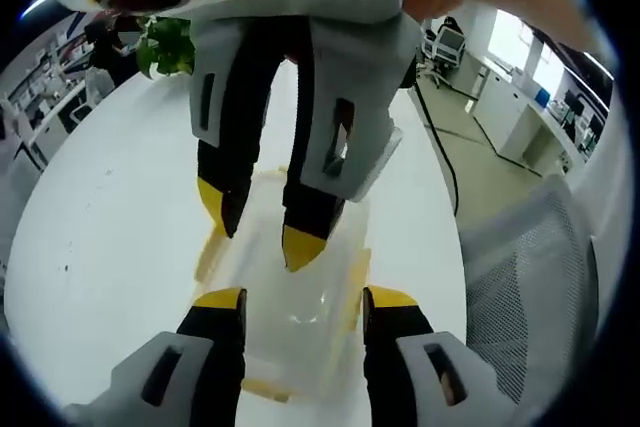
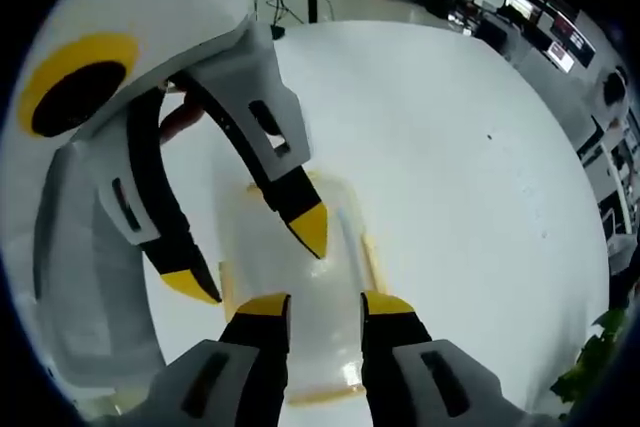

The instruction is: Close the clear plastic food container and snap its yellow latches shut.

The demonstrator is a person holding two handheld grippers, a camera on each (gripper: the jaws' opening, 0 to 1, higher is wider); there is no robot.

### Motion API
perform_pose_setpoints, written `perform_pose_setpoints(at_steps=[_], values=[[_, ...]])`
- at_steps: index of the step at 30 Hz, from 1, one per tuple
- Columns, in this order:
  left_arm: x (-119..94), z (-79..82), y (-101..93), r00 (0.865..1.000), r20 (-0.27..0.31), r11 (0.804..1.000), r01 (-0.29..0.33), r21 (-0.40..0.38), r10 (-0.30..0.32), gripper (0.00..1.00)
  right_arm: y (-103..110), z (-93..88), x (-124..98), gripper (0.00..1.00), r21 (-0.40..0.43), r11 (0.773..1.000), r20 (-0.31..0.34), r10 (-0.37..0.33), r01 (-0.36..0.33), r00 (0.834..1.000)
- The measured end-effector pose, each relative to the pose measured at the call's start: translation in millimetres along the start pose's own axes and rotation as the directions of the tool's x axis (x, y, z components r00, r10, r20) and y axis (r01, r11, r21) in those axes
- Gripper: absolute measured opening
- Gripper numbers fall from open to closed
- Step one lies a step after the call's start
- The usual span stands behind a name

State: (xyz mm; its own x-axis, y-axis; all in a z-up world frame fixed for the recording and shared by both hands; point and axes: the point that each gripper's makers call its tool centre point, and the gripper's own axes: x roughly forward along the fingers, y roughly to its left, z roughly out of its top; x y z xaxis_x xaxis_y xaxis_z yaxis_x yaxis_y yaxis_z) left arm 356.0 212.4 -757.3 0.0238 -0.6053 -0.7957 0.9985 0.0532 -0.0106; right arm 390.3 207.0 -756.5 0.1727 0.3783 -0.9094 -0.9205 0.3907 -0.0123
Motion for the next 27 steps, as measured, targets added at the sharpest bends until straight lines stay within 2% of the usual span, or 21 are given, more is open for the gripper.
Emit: perform_pose_setpoints(at_steps=[12, 27], values=[[1.5, -2.6, -7.0, 1.0, -0.004, 0.998, -0.024, 0.05, 0.024, 0.52, -5.9, 2.7, 1.0, 0.26, -0.009, 1.0, 0.0, 0.002, -0.002, 1.0], [5.6, -6.2, -7.2, 0.996, -0.003, 0.987, -0.091, 0.132, 0.092, 0.52, -11.0, 4.6, 8.2, 0.27, -0.02, 0.999, -0.006, 0.025, -0.025, 1.0]])
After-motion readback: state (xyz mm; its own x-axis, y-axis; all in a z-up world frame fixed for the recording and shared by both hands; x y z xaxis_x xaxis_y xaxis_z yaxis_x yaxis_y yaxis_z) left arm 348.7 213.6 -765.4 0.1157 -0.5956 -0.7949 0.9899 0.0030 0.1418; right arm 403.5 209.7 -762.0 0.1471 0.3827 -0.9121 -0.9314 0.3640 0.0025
